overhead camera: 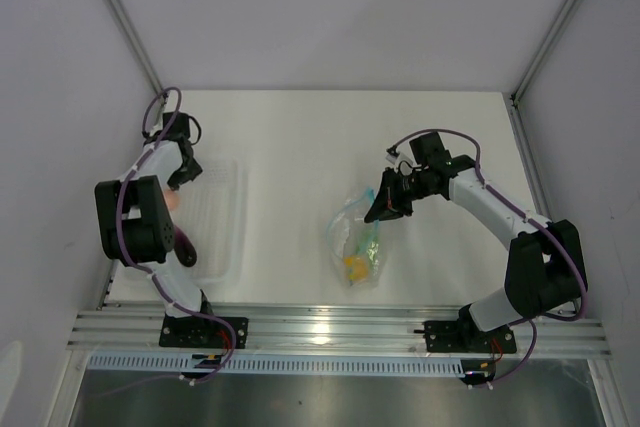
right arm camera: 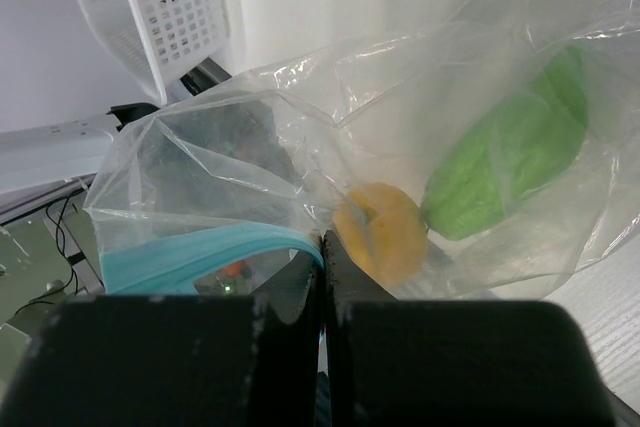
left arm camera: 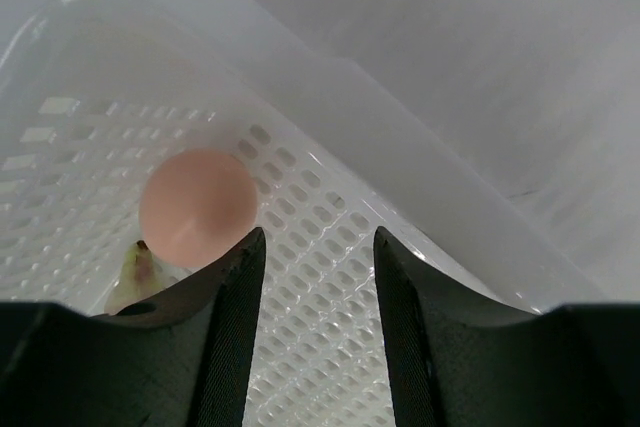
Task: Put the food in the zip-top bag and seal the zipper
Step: Pick up the fake food from the bin.
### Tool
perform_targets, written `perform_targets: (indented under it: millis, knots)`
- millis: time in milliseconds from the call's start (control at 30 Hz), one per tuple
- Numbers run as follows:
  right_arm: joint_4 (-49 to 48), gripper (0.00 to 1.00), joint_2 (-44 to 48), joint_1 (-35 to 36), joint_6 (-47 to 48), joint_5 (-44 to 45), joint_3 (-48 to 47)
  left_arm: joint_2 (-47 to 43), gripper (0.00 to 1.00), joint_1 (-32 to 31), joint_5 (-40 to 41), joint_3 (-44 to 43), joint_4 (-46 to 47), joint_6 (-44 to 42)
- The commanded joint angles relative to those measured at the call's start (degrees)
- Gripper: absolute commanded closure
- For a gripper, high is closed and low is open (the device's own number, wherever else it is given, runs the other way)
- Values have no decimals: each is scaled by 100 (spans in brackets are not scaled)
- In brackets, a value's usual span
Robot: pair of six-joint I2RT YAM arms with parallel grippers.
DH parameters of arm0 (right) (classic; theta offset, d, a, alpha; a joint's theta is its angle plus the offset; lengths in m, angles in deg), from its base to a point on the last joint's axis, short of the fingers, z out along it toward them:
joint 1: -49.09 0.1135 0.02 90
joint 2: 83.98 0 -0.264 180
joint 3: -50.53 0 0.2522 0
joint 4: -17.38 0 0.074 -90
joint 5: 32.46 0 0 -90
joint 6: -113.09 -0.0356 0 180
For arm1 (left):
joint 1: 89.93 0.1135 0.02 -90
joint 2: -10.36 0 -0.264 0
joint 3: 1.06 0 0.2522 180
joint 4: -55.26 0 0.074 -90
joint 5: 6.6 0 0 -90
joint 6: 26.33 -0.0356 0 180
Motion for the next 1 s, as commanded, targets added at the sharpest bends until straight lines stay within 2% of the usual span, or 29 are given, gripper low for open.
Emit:
perform_targets:
  millis: [0,367,733,767,800,967]
  knots:
    - [-97,100,136,-20,-59,-99,34,-88,50,104,114,79,323,-290]
    - [-106,100,162,6,-68,-91,43,35,50,368,369,106,51,-466]
    - [-141,100,162,59,-103,-64,52,-438,48,403,351,589,297,-458]
    - [-141,100,171,67,-104,-64,52,-491,46,412,351,616,297,-466]
    - [-150,100,171,76,-112,-64,60,-527,37,412,351,625,297,-458]
    - [-159,100,171,67,-104,-82,69,-702,23,430,413,572,113,-458]
